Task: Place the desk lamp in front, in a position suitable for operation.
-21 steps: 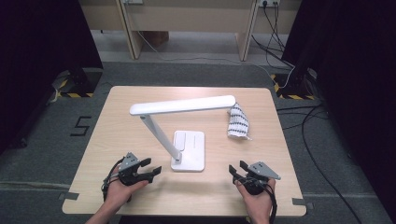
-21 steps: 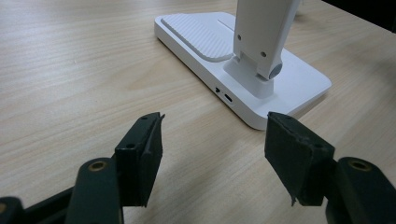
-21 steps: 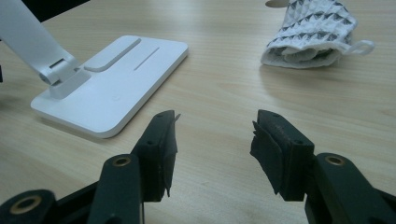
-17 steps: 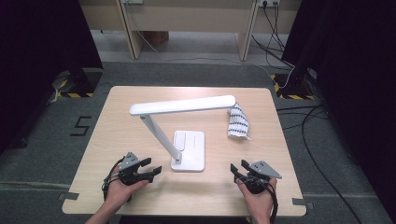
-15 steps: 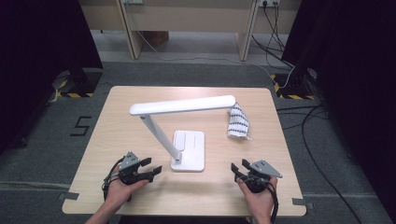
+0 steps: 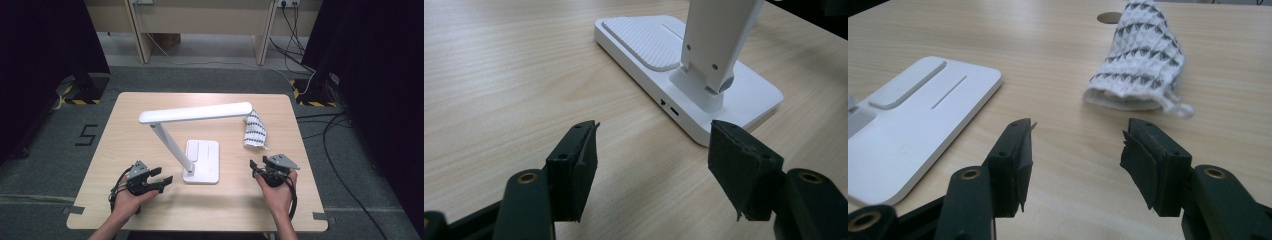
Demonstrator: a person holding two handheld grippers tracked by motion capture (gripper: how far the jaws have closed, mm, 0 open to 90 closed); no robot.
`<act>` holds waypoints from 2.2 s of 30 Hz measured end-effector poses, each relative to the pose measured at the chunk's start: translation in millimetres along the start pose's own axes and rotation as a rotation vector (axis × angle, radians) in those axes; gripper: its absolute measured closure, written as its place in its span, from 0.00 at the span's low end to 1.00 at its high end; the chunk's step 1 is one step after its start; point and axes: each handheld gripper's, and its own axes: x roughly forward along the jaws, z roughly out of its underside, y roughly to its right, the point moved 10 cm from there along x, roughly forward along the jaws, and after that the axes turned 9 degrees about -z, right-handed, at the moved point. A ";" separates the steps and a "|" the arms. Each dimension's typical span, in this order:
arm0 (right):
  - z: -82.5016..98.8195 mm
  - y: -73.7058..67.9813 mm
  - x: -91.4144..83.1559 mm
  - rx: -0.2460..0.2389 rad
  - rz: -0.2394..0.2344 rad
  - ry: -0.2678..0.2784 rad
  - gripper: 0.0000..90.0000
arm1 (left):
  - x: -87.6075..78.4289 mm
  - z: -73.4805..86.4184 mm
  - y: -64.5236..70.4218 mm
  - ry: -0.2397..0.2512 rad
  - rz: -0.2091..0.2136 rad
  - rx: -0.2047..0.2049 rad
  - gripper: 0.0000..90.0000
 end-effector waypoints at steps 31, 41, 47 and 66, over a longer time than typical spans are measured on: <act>-46.0 71.7 90.8 0.029 0.183 -0.138 0.41 | 3.2 2.6 9.6 -0.019 0.038 0.024 0.39; -36.2 82.9 104.8 0.047 0.207 -0.191 0.39 | 5.9 1.5 17.5 -0.019 0.054 0.039 0.39; -29.2 82.8 112.3 0.045 0.203 -0.213 0.39 | 7.3 3.8 18.3 -0.026 0.054 0.042 0.39; -24.5 72.2 120.8 0.057 0.138 -0.235 0.76 | 6.7 4.0 17.5 -0.024 0.052 0.042 0.39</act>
